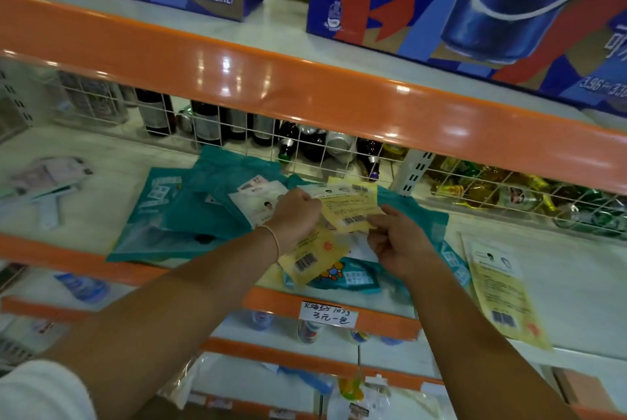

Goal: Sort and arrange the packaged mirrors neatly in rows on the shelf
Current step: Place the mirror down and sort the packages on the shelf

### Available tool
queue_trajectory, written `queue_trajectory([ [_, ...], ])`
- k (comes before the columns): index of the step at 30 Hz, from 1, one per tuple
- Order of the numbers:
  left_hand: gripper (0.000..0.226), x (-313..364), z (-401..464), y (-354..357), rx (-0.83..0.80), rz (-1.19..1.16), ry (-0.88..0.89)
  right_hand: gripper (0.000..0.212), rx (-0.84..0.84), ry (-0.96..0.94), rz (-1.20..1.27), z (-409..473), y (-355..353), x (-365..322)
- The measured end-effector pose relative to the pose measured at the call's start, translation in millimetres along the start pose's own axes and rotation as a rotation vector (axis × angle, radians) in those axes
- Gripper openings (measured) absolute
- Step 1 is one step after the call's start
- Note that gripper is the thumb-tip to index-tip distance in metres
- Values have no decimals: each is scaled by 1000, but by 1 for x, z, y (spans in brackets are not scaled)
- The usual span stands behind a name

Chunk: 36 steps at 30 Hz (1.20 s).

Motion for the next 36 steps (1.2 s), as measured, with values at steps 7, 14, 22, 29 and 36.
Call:
queue_trajectory([
  [7,35,7,5,51,68,-405,-188,60,-166,-54,-127,-21,-40,-15],
  [14,7,36,-8,111,-19,-223,-2,23,-179,-19,-235,-27,-93,-34],
  [22,22,52,-16,188,-121,155,145,32,-48,-76,-260,-25,-166,-48],
  [29,19,60,-32,253,-185,449,246,26,203,-168,-248,-18,-252,-70],
  [36,25,23,-45,307,-476,402,-217,32,372,-173,-533,-18,-303,-82],
])
Point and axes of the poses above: each hand's wrist, its own z-axis towards the middle knuckle, its own y-axis out of the palm, x = y × z, the point moved 5 cm from there along z, towards the middle knuckle, and after that the axes turned 3 degrees about -x, right-handed, at the moved point
